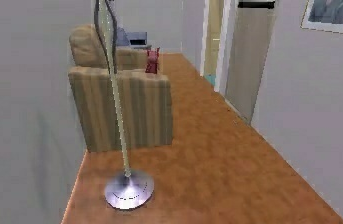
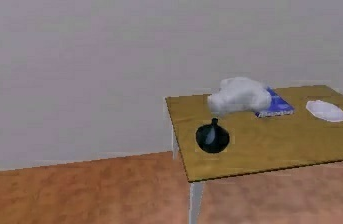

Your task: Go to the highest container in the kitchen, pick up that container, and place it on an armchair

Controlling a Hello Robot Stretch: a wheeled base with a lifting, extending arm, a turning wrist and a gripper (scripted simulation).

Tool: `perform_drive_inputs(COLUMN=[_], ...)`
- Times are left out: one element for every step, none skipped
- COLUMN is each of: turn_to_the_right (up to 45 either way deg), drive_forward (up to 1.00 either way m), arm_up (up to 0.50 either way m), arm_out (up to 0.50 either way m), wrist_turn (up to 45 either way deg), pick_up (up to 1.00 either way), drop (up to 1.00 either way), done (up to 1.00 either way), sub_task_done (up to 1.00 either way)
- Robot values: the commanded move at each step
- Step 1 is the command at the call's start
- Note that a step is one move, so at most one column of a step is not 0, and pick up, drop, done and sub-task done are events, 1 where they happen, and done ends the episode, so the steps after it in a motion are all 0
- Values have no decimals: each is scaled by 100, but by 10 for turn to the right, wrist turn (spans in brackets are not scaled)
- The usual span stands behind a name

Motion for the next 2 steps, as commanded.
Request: perform_drive_inputs(turn_to_the_right=[0,180], drive_forward=[10,0], arm_up=[0,0], arm_out=[0,0], wrist_turn=[0,0], pick_up=[0,0], drop=[0,0], done=[0,0], sub_task_done=[0,0])
